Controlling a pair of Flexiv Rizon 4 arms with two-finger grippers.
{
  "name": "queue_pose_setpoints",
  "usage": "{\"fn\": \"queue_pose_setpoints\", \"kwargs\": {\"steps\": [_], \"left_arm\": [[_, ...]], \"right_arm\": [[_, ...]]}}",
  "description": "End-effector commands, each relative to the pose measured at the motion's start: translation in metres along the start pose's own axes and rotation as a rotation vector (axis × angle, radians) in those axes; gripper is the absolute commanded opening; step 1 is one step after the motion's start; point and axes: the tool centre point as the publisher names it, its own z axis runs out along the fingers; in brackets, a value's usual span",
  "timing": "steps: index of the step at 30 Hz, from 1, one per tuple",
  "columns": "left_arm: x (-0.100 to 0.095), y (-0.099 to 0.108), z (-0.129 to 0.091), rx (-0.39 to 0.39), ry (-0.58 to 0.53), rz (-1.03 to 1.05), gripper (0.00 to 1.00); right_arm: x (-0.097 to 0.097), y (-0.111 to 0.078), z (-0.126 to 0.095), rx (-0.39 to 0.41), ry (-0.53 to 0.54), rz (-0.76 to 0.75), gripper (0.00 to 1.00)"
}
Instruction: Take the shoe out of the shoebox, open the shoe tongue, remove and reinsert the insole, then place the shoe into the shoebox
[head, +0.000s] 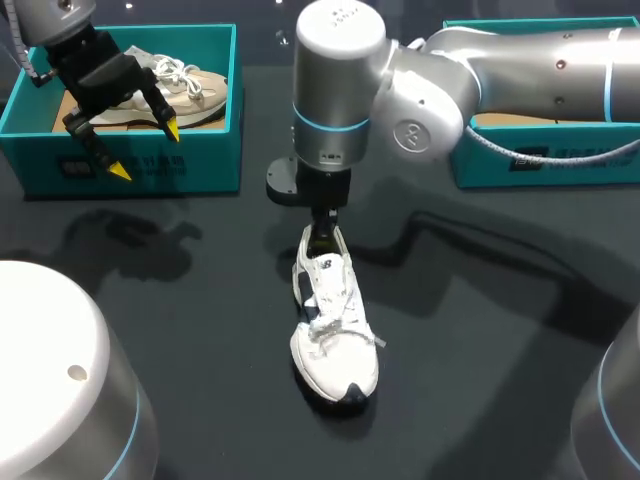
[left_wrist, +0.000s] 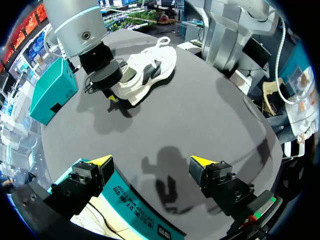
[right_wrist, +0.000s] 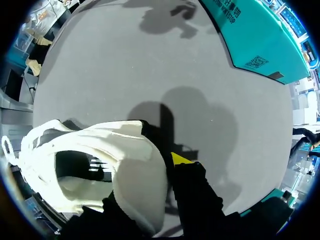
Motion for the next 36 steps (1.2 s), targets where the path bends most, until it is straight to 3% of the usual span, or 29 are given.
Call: {"fn": "queue_pose_setpoints", "kwargs": {"steps": [1, 10, 15, 30, 36], "left_arm": [[0.001, 0.0, 0.0, -0.003, 0.0, 0.0, 1.0], [0.001, 0.0, 0.0, -0.003, 0.0, 0.0, 1.0], [0.001, 0.0, 0.0, -0.003, 0.0, 0.0, 1.0], [0.001, 0.0, 0.0, -0.003, 0.0, 0.0, 1.0], [0.001, 0.0, 0.0, -0.003, 0.0, 0.0, 1.0]], "right_arm": [[0.003, 0.0, -0.018, 0.019, -0.01, 0.009, 0.0], [0.001, -0.016, -0.091, 0.06, -0.019, 0.029, 0.0], [-0.011, -0.029, -0.135, 0.069, 0.045, 0.036, 0.0], [-0.011, -0.029, -0.135, 0.069, 0.045, 0.036, 0.0], [-0.02, -0.053, -0.167, 0.093, 0.023, 0.087, 0.0]]}}
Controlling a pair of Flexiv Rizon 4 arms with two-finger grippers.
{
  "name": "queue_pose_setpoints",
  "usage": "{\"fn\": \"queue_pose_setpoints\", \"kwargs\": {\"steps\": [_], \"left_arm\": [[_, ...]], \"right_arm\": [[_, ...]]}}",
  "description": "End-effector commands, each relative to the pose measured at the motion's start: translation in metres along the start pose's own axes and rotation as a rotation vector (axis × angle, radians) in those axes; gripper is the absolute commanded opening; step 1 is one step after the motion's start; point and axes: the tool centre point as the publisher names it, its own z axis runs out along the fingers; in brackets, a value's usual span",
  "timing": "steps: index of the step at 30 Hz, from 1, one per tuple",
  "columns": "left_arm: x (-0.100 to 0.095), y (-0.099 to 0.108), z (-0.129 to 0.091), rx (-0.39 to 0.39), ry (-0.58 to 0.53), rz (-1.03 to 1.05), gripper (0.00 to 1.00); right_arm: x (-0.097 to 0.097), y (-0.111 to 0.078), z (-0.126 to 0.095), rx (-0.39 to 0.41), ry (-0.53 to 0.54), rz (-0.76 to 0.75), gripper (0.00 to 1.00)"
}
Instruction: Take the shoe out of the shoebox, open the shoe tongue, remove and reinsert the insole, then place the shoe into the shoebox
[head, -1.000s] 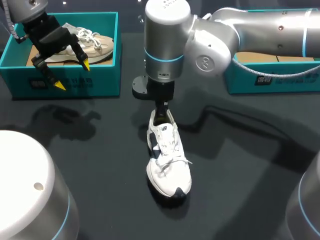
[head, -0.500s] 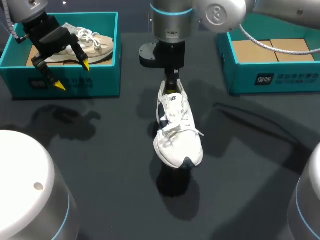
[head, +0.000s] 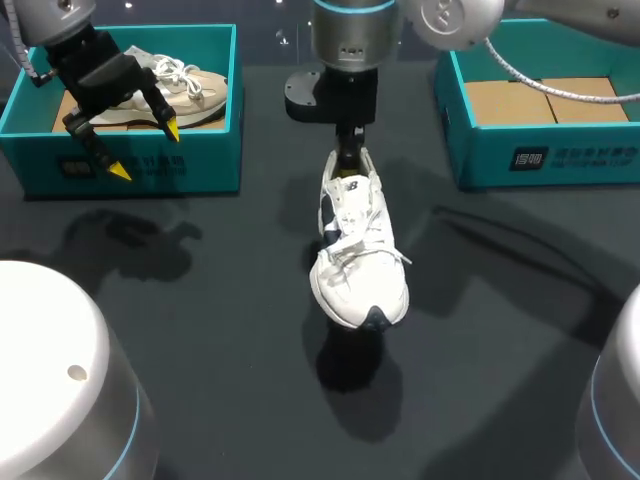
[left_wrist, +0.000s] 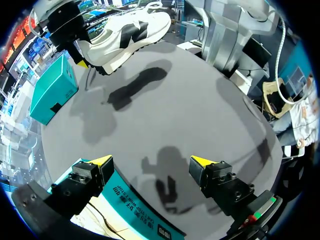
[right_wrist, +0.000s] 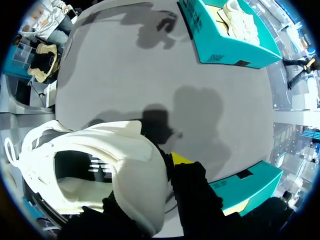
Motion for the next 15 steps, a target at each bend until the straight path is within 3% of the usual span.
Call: {"fn": "queue_pose_setpoints", "kwargs": {"steps": [1, 7, 15], "left_arm": [[0.001, 0.0, 0.0, -0.003, 0.0, 0.001, 1.0], [0.001, 0.0, 0.0, -0.003, 0.0, 0.001, 1.0], [0.001, 0.0, 0.0, -0.003, 0.0, 0.001, 1.0]], "right_arm": [[-0.009, -0.026, -0.03, 0.009, -0.015, 0.005, 0.0], [-0.044, -0.066, -0.061, 0.054, -0.06, -0.009, 0.0], [-0.108, -0.14, -0.09, 0.117, -0.087, -0.009, 0.0]]}}
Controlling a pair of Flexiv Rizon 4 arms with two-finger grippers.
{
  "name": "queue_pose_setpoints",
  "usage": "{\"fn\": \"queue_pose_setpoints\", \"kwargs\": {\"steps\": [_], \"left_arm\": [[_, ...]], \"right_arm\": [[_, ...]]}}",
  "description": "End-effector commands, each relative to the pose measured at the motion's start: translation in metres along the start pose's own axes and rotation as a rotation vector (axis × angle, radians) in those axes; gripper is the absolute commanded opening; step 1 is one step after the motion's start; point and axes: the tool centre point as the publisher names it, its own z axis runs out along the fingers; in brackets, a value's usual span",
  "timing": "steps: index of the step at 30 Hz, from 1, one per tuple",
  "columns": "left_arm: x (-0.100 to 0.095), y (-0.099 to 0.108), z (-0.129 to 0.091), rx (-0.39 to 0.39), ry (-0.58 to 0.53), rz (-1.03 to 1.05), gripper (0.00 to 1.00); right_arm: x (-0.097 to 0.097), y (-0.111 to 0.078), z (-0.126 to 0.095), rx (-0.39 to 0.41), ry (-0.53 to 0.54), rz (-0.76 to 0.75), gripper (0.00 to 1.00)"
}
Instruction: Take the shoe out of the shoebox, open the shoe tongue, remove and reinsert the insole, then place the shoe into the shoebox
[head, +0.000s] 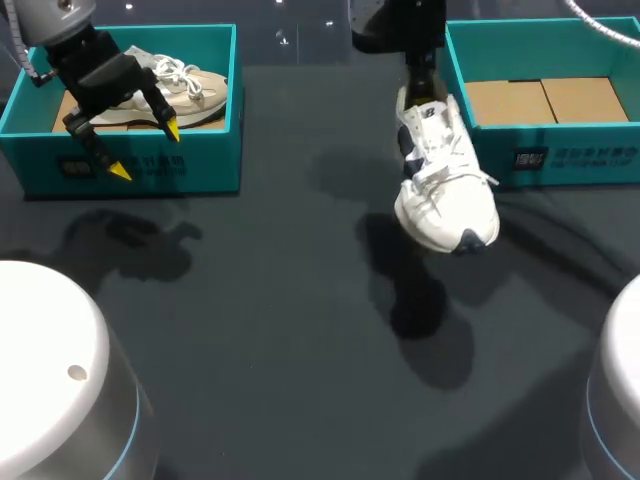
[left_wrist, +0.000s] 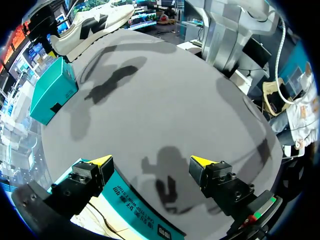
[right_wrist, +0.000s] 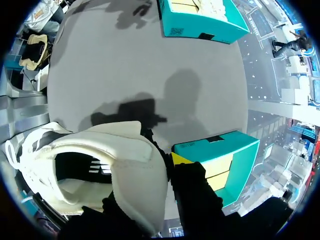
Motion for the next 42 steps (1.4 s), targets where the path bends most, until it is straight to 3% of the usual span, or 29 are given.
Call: {"fn": "queue_pose_setpoints", "kwargs": {"steps": [1, 7, 22, 28, 35, 38, 40, 42], "left_arm": [[0.001, 0.0, 0.0, -0.003, 0.0, 0.0, 1.0], [0.001, 0.0, 0.0, -0.003, 0.0, 0.0, 1.0], [0.001, 0.0, 0.0, -0.003, 0.0, 0.0, 1.0], [0.001, 0.0, 0.0, -0.003, 0.0, 0.0, 1.0], [0.001, 0.0, 0.0, -0.003, 0.0, 0.0, 1.0], [0.001, 0.0, 0.0, -0.003, 0.0, 0.0, 1.0], [0.001, 0.0, 0.0, -0.003, 0.0, 0.0, 1.0], [0.001, 0.0, 0.0, -0.003, 0.0, 0.0, 1.0]], "right_arm": [[-0.031, -0.047, -0.012, -0.005, 0.015, 0.001, 0.0], [-0.073, -0.109, -0.023, -0.029, -0.038, -0.008, 0.0], [-0.073, -0.109, -0.023, -0.029, -0.038, -0.008, 0.0], [-0.117, -0.151, -0.037, -0.013, -0.083, 0.007, 0.0], [-0.174, -0.203, -0.036, 0.011, -0.108, -0.051, 0.0], [-0.193, -0.22, -0.033, 0.018, -0.106, -0.088, 0.0], [-0.206, -0.235, -0.026, -0.04, -0.134, -0.119, 0.0], [-0.206, -0.235, -0.026, -0.04, -0.134, -0.119, 0.0]]}}
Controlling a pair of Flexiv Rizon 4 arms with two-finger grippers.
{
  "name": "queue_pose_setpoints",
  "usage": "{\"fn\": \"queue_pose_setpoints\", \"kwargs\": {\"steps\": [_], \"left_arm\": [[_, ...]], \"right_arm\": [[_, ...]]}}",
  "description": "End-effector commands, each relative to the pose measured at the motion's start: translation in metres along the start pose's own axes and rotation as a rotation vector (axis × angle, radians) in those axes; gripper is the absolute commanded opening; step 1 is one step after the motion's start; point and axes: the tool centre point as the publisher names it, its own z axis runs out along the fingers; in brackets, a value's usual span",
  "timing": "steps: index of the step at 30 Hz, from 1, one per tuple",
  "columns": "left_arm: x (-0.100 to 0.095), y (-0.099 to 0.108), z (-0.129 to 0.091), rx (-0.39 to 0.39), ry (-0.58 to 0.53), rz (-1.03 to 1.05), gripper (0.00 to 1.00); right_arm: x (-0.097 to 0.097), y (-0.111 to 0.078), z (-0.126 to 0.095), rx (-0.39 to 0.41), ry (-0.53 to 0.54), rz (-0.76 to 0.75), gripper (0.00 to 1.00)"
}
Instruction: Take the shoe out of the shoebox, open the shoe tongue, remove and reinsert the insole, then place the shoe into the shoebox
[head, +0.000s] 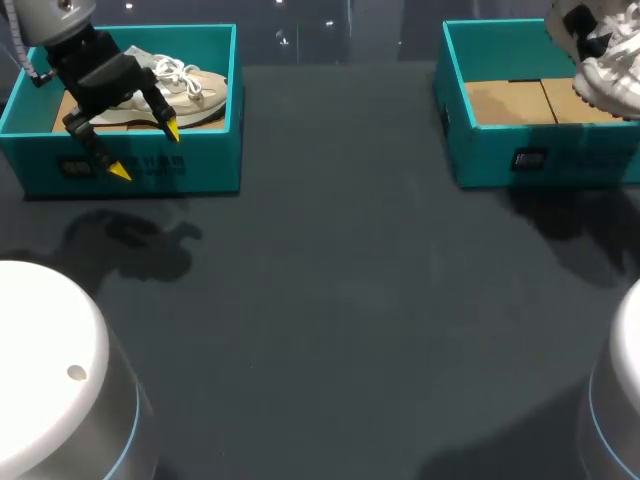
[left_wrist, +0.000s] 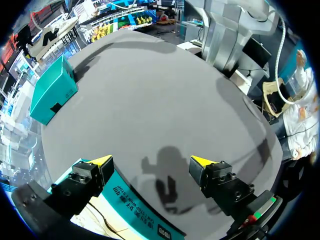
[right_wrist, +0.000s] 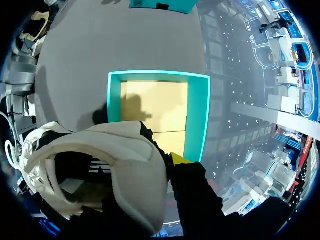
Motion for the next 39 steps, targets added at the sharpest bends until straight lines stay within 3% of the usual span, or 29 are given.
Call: {"fn": "queue_pose_setpoints", "kwargs": {"steps": [1, 12, 17, 25, 27, 34, 39], "left_arm": [[0.001, 0.0, -0.001, -0.003, 0.0, 0.0, 1.0], [0.001, 0.0, -0.001, -0.003, 0.0, 0.0, 1.0], [0.001, 0.0, -0.001, -0.003, 0.0, 0.0, 1.0], [0.001, 0.0, -0.001, -0.003, 0.0, 0.0, 1.0], [0.001, 0.0, -0.001, -0.003, 0.0, 0.0, 1.0], [0.001, 0.0, -0.001, -0.003, 0.0, 0.0, 1.0], [0.001, 0.0, -0.001, -0.003, 0.0, 0.0, 1.0]], "right_arm": [[-0.013, -0.014, 0.009, -0.058, 0.01, -0.005, 0.0], [-0.013, -0.014, 0.009, -0.058, 0.01, -0.005, 0.0], [-0.029, -0.041, 0.031, -0.058, 0.011, 0.058, 0.0], [-0.043, -0.067, 0.053, -0.089, 0.018, 0.084, 0.0], [-0.04, -0.072, 0.06, -0.087, 0.03, 0.158, 0.0], [-0.002, -0.101, 0.078, -0.102, 0.049, 0.646, 0.0], [0.018, -0.112, 0.074, -0.134, 0.037, 0.795, 0.0]]}}
